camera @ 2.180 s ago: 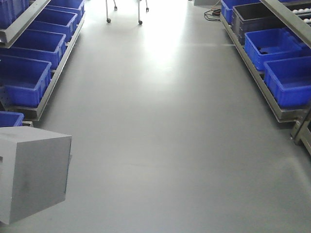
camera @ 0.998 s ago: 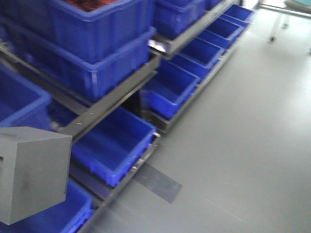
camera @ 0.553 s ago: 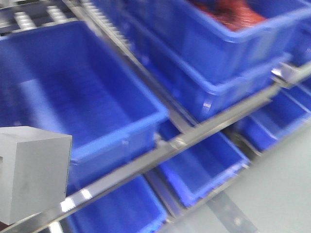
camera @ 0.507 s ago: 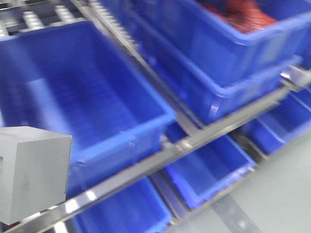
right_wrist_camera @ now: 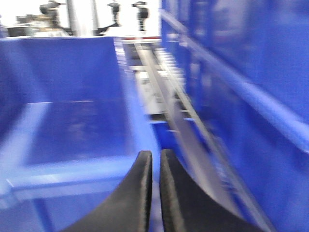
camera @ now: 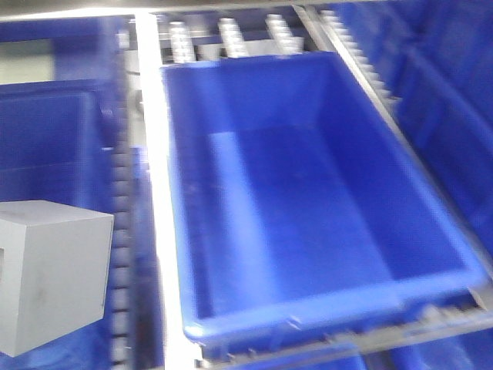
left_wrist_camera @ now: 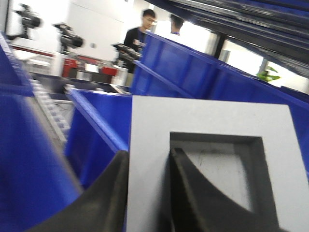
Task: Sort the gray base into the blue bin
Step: 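Turn toward the rack and stop in front of the large blue bins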
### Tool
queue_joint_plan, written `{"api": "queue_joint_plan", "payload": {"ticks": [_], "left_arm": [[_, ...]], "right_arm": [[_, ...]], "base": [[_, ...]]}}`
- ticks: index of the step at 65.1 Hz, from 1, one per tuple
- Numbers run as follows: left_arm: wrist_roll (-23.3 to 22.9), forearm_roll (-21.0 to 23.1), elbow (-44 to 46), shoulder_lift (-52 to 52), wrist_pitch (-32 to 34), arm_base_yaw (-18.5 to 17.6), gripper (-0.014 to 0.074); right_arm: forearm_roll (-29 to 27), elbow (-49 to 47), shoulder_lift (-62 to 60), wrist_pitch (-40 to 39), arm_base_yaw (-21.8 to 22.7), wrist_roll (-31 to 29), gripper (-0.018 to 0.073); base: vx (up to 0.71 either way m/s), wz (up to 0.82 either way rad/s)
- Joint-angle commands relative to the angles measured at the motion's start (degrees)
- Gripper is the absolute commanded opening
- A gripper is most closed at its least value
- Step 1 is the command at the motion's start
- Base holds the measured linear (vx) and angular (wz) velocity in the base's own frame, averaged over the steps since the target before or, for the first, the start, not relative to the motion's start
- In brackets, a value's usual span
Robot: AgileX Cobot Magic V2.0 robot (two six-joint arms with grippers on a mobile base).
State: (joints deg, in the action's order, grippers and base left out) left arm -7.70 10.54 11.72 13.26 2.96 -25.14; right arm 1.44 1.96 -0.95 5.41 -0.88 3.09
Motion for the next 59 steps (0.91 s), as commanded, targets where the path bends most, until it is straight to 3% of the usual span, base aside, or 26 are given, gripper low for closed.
{"api": "queue_joint_plan", "payload": {"ticks": [1,59], "left_arm": [[-0.27,0.46,1.76,0.7,6.37,-0.34,0.0004],[-0.27,0.46,1.76,0.7,6.37,-0.34,0.0004]], "right_arm": [[0.37,-0.22,-0.41,-4.48,-0.01,-0.38,-0.0004],[0.37,-0.22,-0.41,-4.48,-0.01,-0.38,-0.0004]], "base": [[0.13,0.51],[0.05,0.21]]}}
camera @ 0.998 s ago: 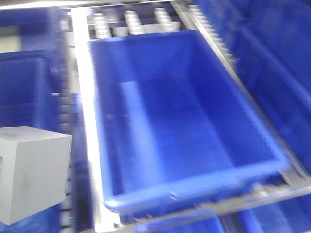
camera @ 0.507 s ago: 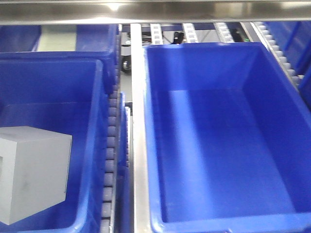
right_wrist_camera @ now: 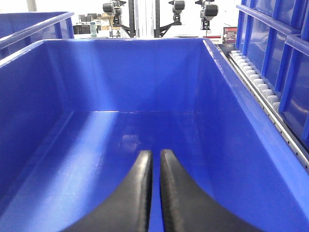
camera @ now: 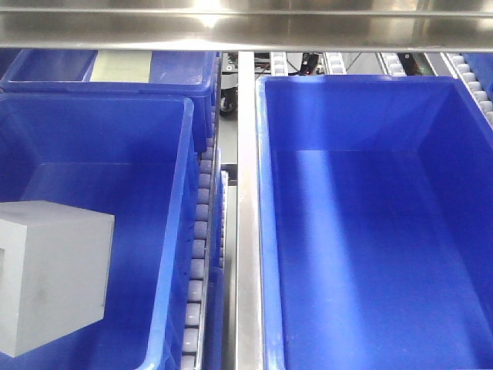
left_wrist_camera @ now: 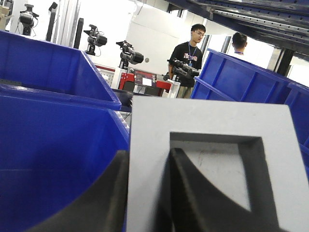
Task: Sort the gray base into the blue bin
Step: 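Turn toward the rack and stop in front of the large blue bins, then swing the left gripper over the farther blue bin and lower the block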
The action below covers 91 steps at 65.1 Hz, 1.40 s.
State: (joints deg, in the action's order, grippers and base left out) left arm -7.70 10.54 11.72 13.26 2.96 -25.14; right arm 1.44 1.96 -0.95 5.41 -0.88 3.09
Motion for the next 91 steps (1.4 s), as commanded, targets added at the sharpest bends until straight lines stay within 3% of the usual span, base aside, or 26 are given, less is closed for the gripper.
{"api": "queue_joint_plan", "payload": {"ticks": [1,54,62,79,86,91], "left_arm": [[-0.27,0.46,1.76,0.7,6.37,-0.34,0.0004],[-0.27,0.46,1.76,0.7,7.31,-0.34,0.0004],[-1.97,0.7,2.13,0.75,6.17,-0.34,0.0004],[-1.91,-4.02,10.39,8.87,1.0,-0.46,0.0004],[-1.87,-4.02,14.81,15.17,0.76,-2.84,0.0004],[-1.85,-4.07,17.36,20.12,1.42,-6.49,0.0004]], "right_arm": [[0.37,-0.22,-0.41,-4.48,-0.01,-0.38,-0.0004],[0.37,-0.22,-0.41,-4.48,-0.01,-0.38,-0.0004],[0.37,-0.22,-0.41,-4.48,-0.01,-0.38,-0.0004],[0.37,-0.22,-0.41,-4.48,-0.01,-0.38,-0.0004],[0.37,-0.22,-0.41,-4.48,-0.01,-0.38,-0.0004],[0.37,-0.22,-0.41,-4.48,-0.01,-0.38,-0.0004]], "base": [[0.0,0.0],[0.0,0.0],[0.0,0.0],[0.0,0.0],[0.0,0.0],[0.0,0.0]]}}
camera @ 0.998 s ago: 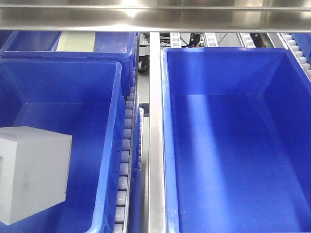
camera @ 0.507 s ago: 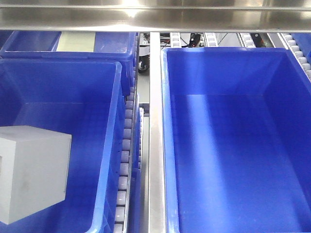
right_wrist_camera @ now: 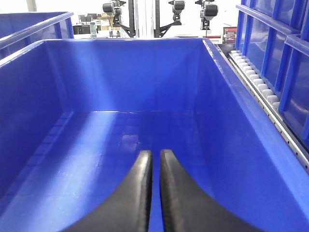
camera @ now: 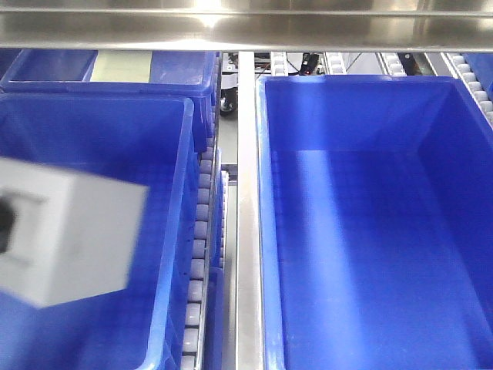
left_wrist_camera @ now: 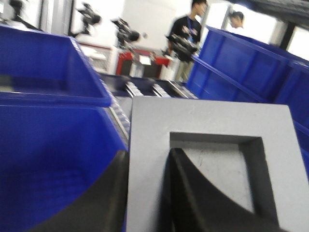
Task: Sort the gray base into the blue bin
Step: 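Swing the left gripper over the farther blue bin and lower the block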
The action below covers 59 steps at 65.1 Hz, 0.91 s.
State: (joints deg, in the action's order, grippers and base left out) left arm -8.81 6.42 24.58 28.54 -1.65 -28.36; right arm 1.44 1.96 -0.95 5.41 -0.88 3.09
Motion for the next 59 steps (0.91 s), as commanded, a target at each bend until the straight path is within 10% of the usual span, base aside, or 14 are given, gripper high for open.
{"api": "queue_joint_plan", "payload": {"ticks": [1,25,59], "left_arm": [[-0.69,0.05,4.84,5.71,6.31,-3.99,0.0004],[-0.79,-4.13,17.15,34.87,20.95,-24.59,0.0004],[-0.89,-3.99,50.41,75.05,16.79,-30.2,0.0024]], "right_arm": [[0.37,-0.22,-0.41,-4.48,-0.01,-0.38,-0.0004],[0.37,-0.22,-0.41,-4.48,-0.01,-0.38,-0.0004],[0.37,-0.22,-0.41,-4.48,-0.01,-0.38,-0.0004]], "base": [[0.0,0.0],[0.0,0.0],[0.0,0.0]]}}
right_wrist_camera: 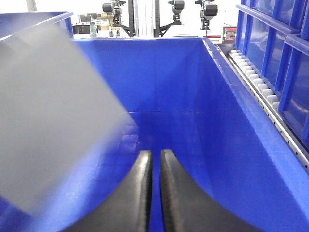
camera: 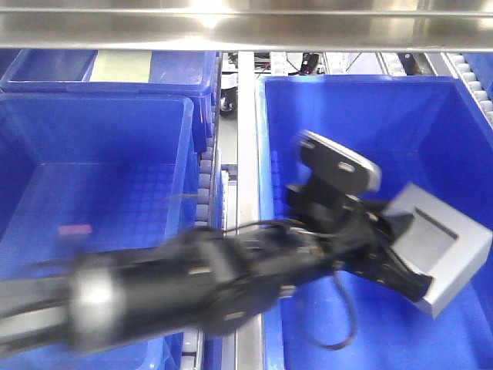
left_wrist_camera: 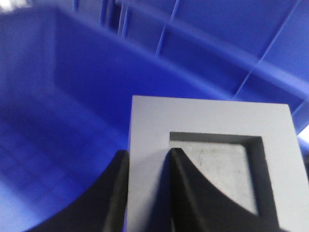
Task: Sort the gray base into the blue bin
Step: 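Swing the left gripper over the farther blue bin and lower the block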
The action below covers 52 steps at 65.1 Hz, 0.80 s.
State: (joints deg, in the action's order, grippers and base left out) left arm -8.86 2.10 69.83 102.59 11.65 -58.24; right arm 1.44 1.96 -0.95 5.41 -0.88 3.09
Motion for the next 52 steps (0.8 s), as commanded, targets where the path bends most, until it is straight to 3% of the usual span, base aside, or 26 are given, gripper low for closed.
{"api": "queue_joint_plan", "payload": {"ticks": [1,15,37,52], "left_arm": [[-0.84,0.33,5.51,1.57,3.28,-0.37,0.0025],[-0.91,0.33,7.15,6.82,1.14,-0.43,0.006],[-0.86,0.33,7.15,8.01,-5.29,-0.81,0.0227],[-0.86,0.33,7.15,8.01,-5.15,-0.88,0.0309]], "right_arm": [[0.37,-0.22,-0.41,-4.48,-0.01,-0.38,-0.0004],[0.37,-0.22,-0.41,-4.48,-0.01,-0.38,-0.0004],[0.37,-0.22,-0.41,-4.48,-0.01,-0.38,-0.0004],[0.37,-0.22,-0.41,-4.48,-0.01,-0.38,-0.0004]], "base": [[0.0,0.0],[0.0,0.0],[0.0,0.0],[0.0,0.0]]}}
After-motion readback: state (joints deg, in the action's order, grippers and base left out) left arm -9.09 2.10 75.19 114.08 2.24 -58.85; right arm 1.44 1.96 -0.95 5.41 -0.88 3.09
